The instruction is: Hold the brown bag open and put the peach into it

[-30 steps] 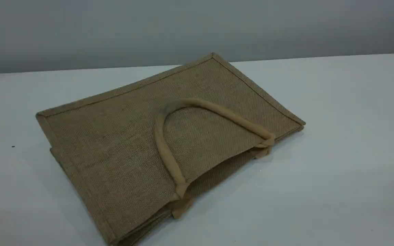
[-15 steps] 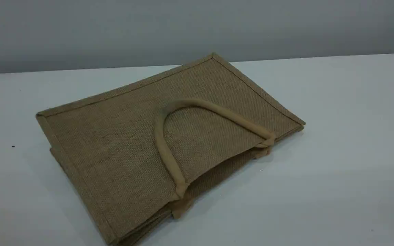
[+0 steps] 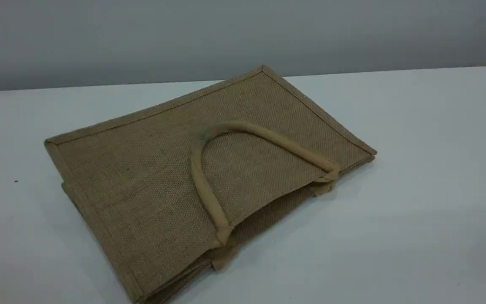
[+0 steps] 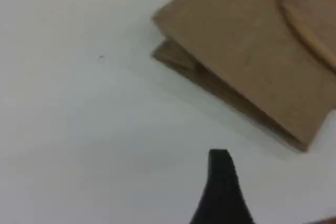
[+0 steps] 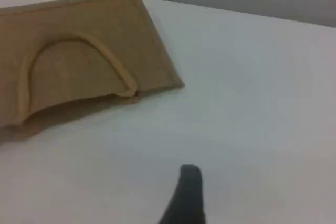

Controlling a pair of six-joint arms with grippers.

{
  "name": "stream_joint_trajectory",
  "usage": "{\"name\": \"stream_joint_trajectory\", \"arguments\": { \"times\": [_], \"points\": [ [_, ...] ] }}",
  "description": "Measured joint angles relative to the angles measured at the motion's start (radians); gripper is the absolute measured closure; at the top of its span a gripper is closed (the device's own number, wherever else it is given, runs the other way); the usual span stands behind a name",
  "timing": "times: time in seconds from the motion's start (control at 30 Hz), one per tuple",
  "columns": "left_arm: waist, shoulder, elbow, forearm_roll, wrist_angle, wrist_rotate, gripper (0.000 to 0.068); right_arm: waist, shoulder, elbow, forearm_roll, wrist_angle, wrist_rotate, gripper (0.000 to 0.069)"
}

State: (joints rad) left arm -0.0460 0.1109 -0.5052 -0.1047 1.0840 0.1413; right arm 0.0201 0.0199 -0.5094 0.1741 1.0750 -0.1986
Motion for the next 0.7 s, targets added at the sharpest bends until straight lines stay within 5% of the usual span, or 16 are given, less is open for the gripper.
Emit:
{"name": "stream_joint_trajectory", "arguments": {
  "times": [0.23,0.7],
  "points": [
    [0.115,-0.084,0.0,0.0,0.0,-0.001,0.0216,0.0,0.0,0.0,0.001,0.001,-0.001,0.0101],
    [0.124,-0.111,-0.002,0.0,0.001,-0.001,0.0216,0.0,0.0,0.0,0.002,0.001,-0.001,0.0101]
  ]
}}
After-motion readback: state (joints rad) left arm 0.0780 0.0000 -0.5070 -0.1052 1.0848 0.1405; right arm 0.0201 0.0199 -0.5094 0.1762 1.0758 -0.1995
